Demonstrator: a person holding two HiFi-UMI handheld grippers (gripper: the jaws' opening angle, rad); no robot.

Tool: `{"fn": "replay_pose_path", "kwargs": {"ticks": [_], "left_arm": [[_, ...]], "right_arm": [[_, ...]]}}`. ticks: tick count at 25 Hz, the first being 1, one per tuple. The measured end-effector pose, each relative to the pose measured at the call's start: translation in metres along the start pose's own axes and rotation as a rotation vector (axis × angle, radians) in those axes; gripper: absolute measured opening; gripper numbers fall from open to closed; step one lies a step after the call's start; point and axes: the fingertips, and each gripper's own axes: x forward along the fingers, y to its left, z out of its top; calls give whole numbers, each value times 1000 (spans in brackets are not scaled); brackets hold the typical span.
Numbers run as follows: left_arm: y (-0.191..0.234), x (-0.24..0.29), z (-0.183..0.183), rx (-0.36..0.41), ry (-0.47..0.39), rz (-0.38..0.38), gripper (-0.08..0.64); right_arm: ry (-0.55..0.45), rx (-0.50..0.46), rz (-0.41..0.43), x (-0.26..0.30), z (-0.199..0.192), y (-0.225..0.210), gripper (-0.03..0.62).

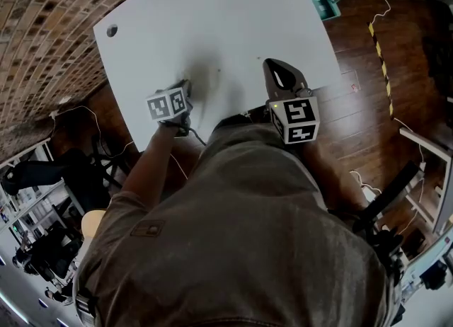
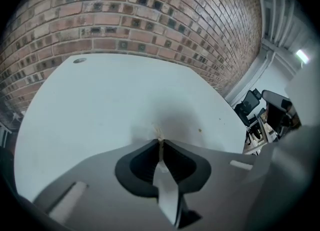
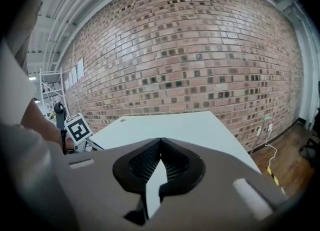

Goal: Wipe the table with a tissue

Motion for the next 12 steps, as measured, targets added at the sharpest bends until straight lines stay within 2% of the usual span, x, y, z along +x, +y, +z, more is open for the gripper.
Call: {"fn": "replay_pose_path", "kwargs": {"ticks": [5,12], "left_arm": [[-4,1,1,9,-4,-9,31],[-23,10,2,-19,-1,-15,31]], "right_arm": [[-13,20,-20,7,2,-7,14],[-10,-11,31,17,9,-20,14]]}}
